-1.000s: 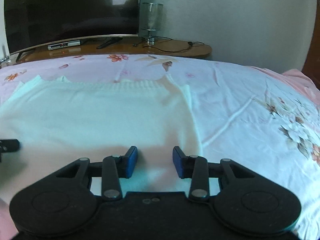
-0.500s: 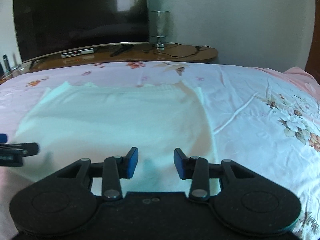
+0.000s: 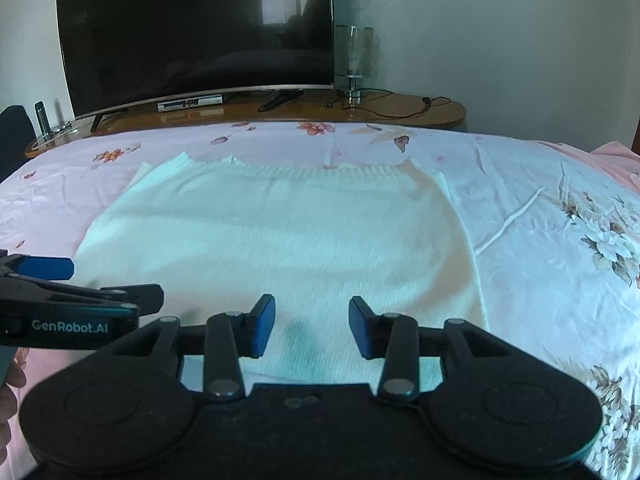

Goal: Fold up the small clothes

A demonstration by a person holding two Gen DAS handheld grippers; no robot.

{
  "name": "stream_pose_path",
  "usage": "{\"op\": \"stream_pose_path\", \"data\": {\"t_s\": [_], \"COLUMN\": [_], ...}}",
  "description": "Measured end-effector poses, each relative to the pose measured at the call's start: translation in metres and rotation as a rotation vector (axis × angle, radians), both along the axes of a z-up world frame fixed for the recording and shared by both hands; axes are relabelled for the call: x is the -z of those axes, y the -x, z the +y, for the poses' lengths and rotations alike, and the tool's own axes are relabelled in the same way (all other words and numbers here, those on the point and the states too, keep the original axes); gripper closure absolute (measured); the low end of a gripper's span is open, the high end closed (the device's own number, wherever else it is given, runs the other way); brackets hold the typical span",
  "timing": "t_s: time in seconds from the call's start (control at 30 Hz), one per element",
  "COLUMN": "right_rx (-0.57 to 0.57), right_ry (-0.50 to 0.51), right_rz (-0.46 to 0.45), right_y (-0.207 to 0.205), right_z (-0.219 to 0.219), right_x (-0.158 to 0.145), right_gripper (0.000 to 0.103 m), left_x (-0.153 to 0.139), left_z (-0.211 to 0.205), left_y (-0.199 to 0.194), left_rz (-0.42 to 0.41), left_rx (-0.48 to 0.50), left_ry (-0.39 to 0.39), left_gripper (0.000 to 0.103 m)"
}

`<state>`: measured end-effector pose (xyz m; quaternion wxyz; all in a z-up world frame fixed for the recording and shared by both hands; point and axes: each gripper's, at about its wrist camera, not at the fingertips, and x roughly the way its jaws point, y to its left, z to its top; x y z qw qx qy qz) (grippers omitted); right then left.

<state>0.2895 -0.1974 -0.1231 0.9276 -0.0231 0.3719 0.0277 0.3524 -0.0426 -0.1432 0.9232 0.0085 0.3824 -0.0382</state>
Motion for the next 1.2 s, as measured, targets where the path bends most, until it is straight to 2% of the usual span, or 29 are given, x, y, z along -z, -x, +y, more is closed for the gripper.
{"op": "stream_pose_path", "data": {"t_s": [0.2, 0.33, 0.43, 0.7, 1.03, 1.2], "right_rx": [-0.003, -0.022, -0.008, 0.066, 0.118, 0.099], "right_ry": [0.002, 0.023, 0.042, 0.075, 0.072, 0.032], "right_rz": [0.016, 0.039, 0.055, 0.06, 0.058, 0.011], "right_y": [-0.005, -0.006, -0.003, 0.013, 0.019, 0.018], "right_z": [0.008, 0.007, -0.006, -0.046, -0.055, -0.046], "right_x": [0.009, 0.018, 0.026, 0.025, 0.022, 0.007], "right_gripper": [0.064, 0.062, 0.062, 0.063, 0.063, 0.062], "left_x": [0.013, 0.028, 0.029, 0.029, 0.021, -0.004], "left_z": [-0.002, 0.002, 0.01, 0.019, 0.023, 0.019], "left_y": [-0.007, -0.004, 0.001, 0.009, 0.016, 0.01], "left_rz": [0.024, 0.021, 0.017, 0.016, 0.014, -0.048], "left_rx": [-0.008, 0.007, 0.009, 0.014, -0.024, -0.007], "left_ry": [-0.002, -0.048, -0.039, -0.031, -0.036, 0.029], "left_gripper": [0.0, 0.0, 0.0, 0.0, 0.0, 0.0]}}
